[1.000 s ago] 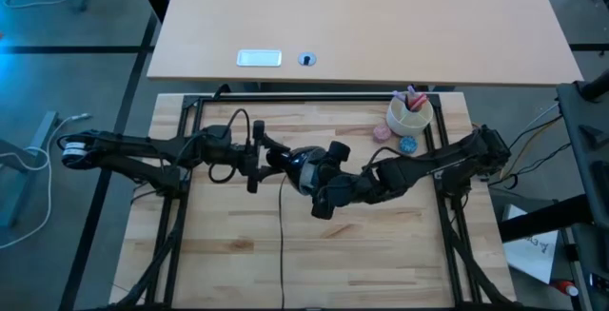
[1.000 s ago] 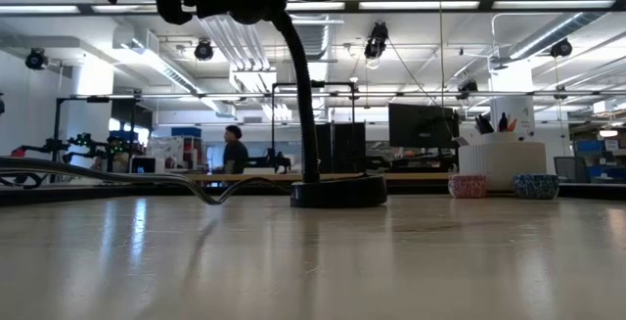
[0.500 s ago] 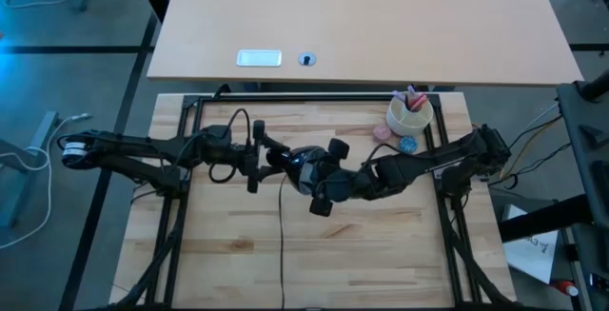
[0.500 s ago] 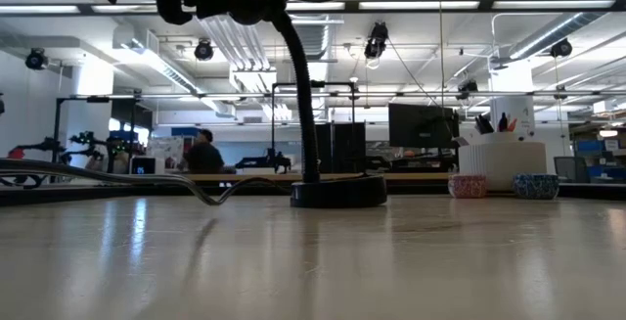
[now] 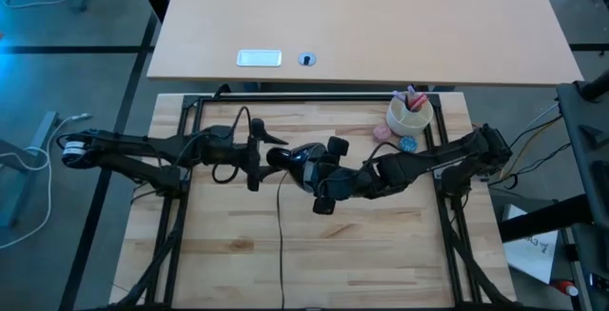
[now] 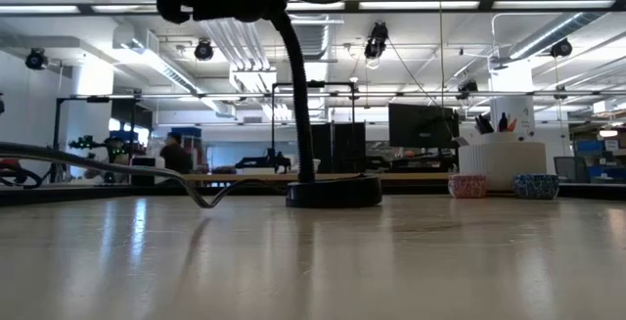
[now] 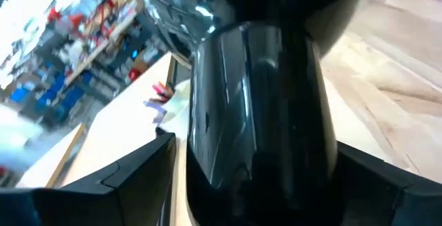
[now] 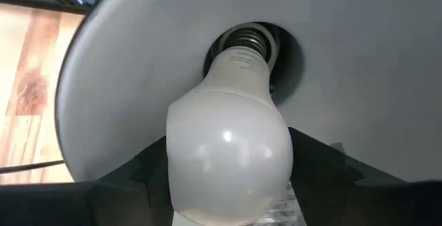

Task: Screw lightbulb
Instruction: Insert the lightbulb into the lamp

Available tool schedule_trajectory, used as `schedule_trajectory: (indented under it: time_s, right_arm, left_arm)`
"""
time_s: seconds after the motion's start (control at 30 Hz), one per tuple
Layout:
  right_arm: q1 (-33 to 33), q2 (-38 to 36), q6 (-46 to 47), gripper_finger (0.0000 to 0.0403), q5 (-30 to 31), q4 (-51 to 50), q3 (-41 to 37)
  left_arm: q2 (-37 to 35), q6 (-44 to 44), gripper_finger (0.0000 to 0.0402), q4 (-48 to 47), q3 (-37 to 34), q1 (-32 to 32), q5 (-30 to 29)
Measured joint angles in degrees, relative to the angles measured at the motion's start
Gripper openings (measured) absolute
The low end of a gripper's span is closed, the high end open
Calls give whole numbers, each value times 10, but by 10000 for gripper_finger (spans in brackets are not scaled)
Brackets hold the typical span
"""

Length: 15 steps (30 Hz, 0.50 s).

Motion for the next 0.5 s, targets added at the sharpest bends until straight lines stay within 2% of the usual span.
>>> schedule_trajectory:
  time_s: [0.17, 0.4, 0.5]
  right_arm:
    - [-7, 0, 9, 220, 2, 1, 1]
    - [-13, 0, 24, 217, 2, 1, 1]
    - [-14, 0, 24, 222, 4, -1, 1]
  left_arm:
    - [22, -44, 319, -116, 78, -21, -73]
    - [84, -155, 319, -297, 204, -49, -175]
    - [114, -196, 320, -356, 253, -54, -200]
